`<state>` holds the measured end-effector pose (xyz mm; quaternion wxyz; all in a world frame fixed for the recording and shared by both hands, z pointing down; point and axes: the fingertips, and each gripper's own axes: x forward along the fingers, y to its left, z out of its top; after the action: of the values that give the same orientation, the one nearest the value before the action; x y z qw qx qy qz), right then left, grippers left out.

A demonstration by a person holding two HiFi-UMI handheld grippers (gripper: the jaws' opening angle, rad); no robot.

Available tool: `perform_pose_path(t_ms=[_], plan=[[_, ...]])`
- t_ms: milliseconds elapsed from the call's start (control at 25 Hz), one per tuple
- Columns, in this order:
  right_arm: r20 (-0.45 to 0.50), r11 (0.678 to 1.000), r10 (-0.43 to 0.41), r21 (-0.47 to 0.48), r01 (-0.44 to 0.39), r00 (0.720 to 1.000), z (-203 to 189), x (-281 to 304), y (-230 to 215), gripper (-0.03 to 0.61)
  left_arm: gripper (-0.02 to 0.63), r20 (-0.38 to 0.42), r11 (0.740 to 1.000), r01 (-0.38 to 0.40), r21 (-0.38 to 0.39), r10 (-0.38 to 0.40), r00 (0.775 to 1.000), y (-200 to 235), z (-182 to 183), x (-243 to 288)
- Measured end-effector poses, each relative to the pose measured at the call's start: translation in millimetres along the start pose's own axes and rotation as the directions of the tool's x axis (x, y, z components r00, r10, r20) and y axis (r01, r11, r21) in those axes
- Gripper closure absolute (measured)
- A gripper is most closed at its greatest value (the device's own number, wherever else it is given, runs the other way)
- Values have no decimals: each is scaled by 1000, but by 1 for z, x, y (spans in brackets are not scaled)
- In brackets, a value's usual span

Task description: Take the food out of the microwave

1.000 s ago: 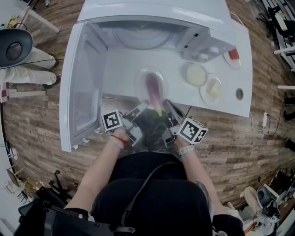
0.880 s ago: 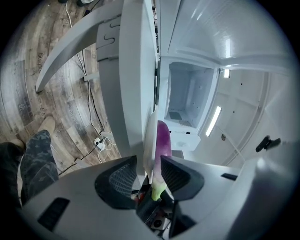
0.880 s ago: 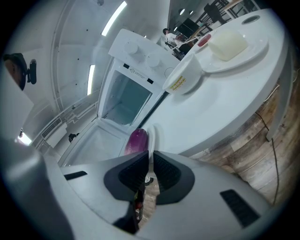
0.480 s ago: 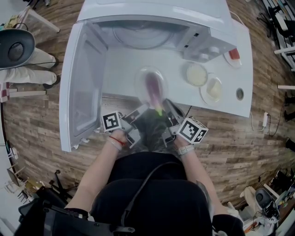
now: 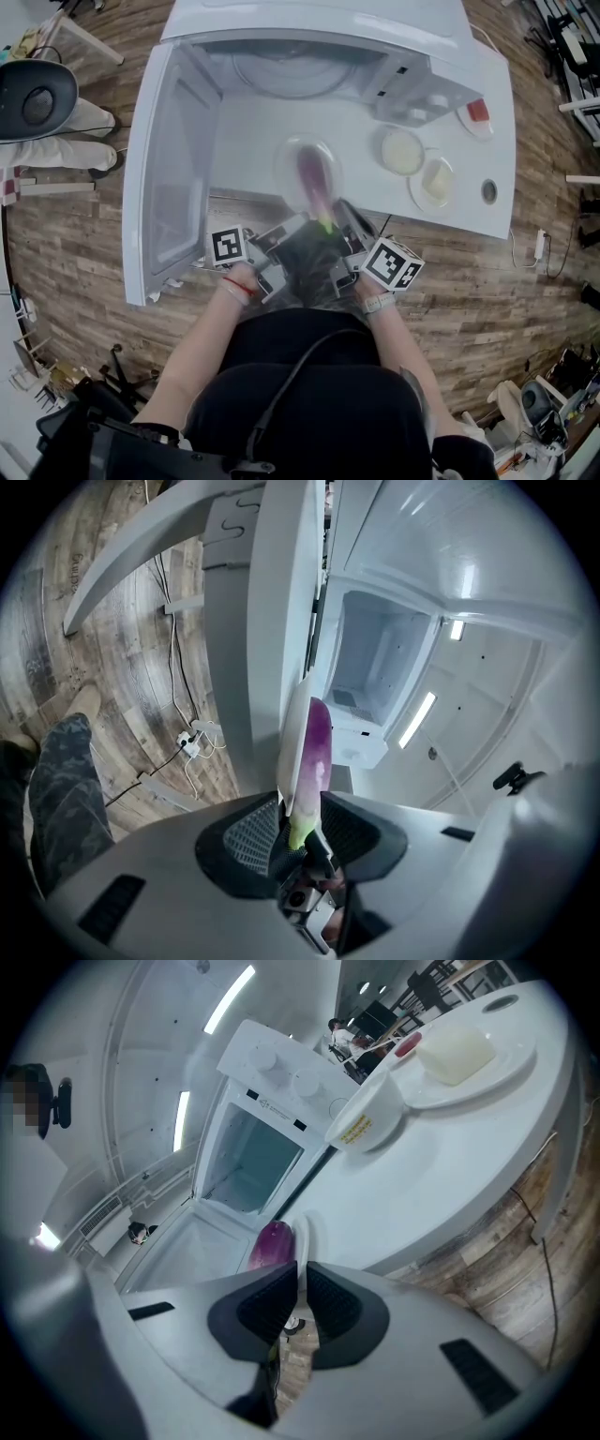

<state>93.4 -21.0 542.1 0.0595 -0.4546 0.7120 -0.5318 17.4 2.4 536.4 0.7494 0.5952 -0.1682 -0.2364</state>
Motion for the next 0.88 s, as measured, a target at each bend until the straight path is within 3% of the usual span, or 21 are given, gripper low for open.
perform_pose_path(t_ms=[200, 440, 520, 760, 880], plan=[[3, 1000, 0, -4, 0, 1000, 0, -1, -1, 532, 472, -80, 996, -64, 67, 70, 994, 5, -15, -4], [15, 1000, 1, -9, -1, 1000, 3, -2, -2, 532, 582, -164, 976, -110, 186, 141, 976, 8, -33, -8], [19, 1000, 2, -15, -2, 1000, 3, -3, -2, 532, 603, -179, 961, -129, 245, 175, 968, 10, -34, -12], [38, 1000, 10, -29, -9, 999, 4, -7, 4, 534, 603, -251, 921, -57, 386, 165, 954, -7, -49, -12], [42, 998, 15, -61, -12, 999, 5, -9, 8, 533, 603, -264, 873, -31, 486, 181, 947, -17, -53, -10]])
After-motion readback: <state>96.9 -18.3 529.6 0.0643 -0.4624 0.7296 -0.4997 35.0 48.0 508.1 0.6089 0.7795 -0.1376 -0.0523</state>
